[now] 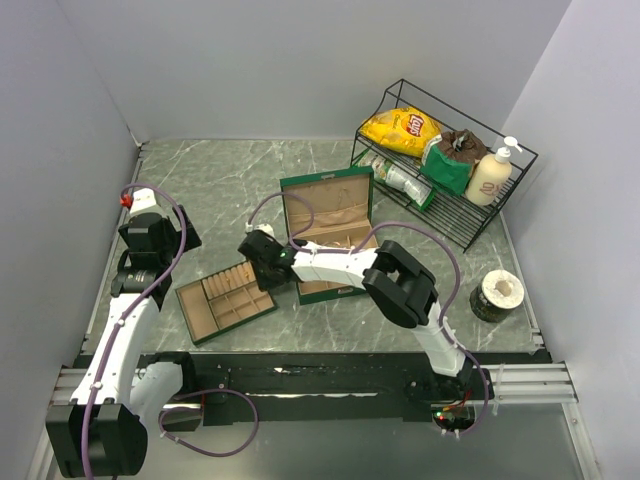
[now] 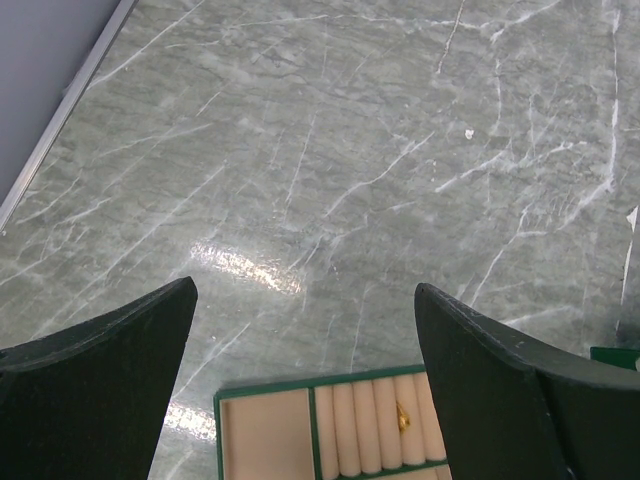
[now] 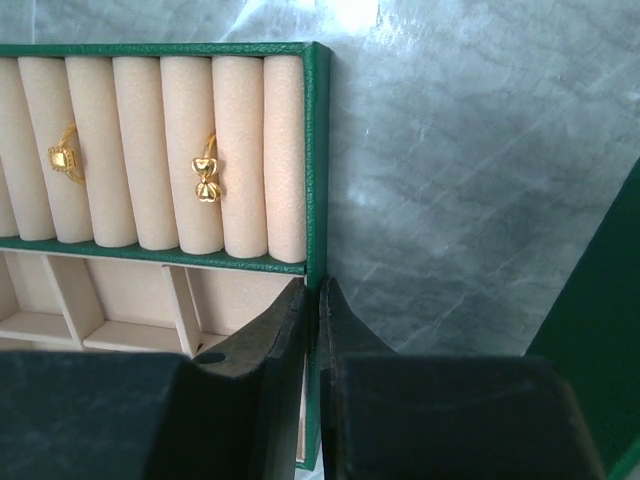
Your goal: Organize the mixed jewelry
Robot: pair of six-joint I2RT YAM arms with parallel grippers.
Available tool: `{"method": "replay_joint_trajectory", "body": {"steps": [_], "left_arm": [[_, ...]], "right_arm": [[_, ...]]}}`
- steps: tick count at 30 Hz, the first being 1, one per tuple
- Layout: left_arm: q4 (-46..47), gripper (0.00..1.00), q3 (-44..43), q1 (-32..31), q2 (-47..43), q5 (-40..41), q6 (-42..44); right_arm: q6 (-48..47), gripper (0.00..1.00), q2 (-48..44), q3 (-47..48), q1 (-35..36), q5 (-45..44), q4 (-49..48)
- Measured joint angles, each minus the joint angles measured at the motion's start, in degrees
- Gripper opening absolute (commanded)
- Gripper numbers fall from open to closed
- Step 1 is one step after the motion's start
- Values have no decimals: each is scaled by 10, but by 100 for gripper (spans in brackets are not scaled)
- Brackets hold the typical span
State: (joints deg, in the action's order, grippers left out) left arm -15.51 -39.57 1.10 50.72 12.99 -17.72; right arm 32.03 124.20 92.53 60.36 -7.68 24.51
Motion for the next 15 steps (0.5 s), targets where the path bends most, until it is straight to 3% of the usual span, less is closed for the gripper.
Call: {"method": "replay_joint_trajectory", "body": {"steps": [11, 15], "left_arm": [[-1, 96, 0, 0, 0, 20, -2], [-6, 96, 0, 0, -22, 64, -11]], "right_arm": [[-24, 0, -52, -46, 0, 4, 3], [-41, 0, -89, -46, 3, -13, 17]]}}
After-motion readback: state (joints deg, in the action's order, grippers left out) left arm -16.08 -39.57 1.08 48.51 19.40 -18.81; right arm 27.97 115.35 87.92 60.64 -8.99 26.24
